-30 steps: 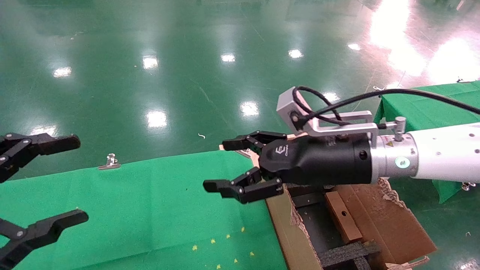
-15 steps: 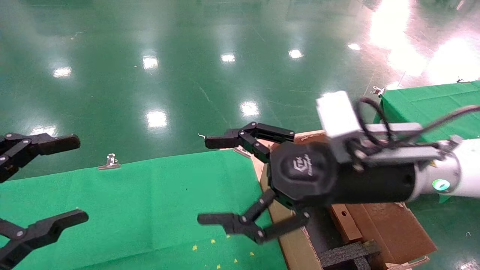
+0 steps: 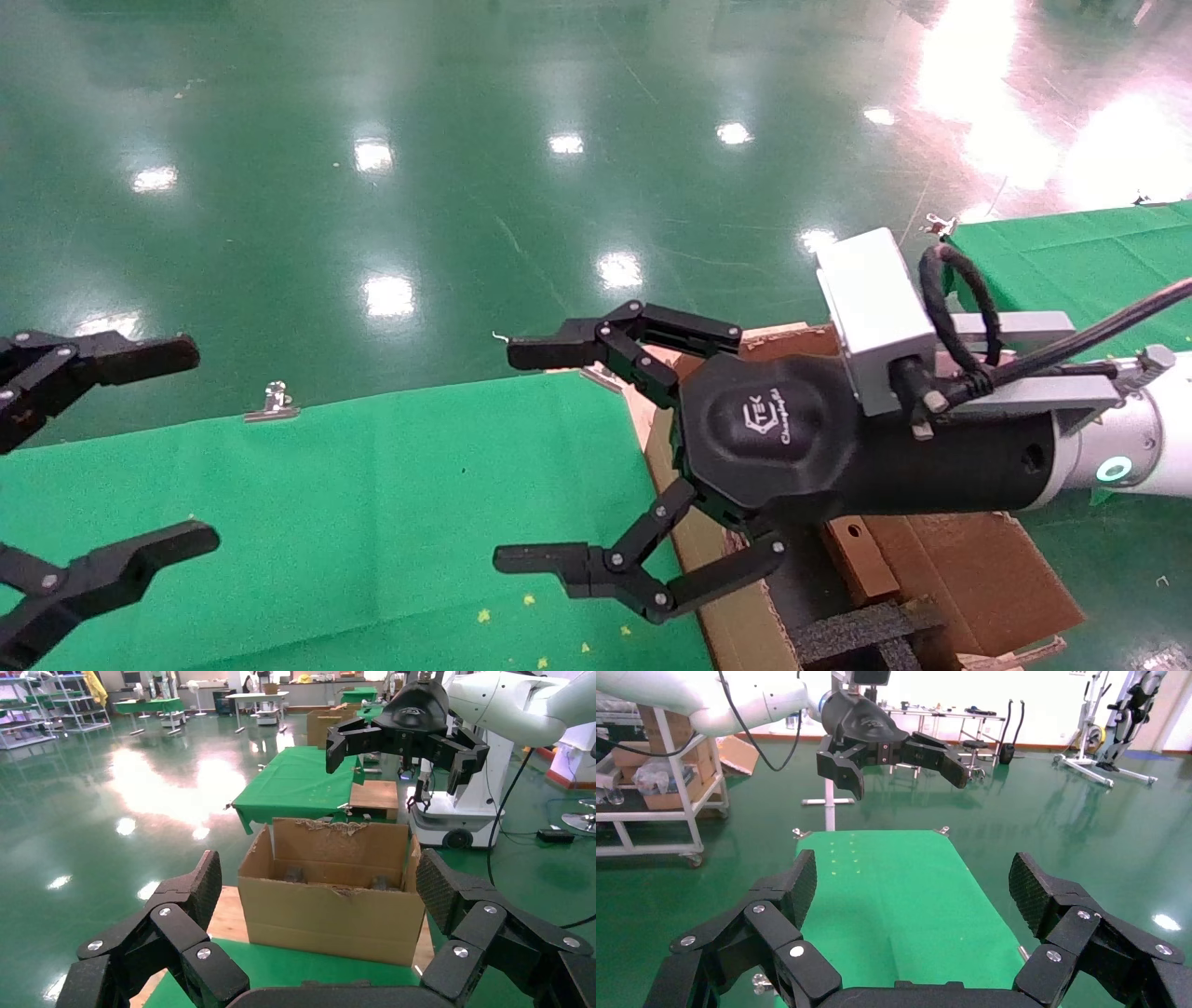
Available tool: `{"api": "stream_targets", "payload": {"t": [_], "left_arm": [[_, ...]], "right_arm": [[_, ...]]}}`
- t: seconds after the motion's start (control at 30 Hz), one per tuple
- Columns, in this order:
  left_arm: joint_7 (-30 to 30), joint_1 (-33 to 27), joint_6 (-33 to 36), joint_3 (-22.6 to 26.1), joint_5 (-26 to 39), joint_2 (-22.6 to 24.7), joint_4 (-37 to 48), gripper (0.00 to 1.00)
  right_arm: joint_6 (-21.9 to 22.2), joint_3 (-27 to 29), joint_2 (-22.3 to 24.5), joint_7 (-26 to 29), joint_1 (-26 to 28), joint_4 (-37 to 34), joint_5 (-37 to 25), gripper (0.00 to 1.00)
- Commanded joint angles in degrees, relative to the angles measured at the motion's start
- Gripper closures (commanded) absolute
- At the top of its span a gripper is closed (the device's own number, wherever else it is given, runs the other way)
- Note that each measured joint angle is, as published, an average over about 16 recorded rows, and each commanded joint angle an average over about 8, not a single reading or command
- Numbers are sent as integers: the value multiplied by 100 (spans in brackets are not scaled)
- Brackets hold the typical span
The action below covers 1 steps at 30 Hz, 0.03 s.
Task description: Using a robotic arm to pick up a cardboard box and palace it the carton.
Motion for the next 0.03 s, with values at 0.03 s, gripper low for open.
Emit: {"api": "stream_targets", "payload": {"t": [0.03], "left_arm": [[0, 0, 0, 0, 0, 0, 0, 0]], "right_arm": [[30, -34, 6, 33, 21, 3, -32, 0]]}}
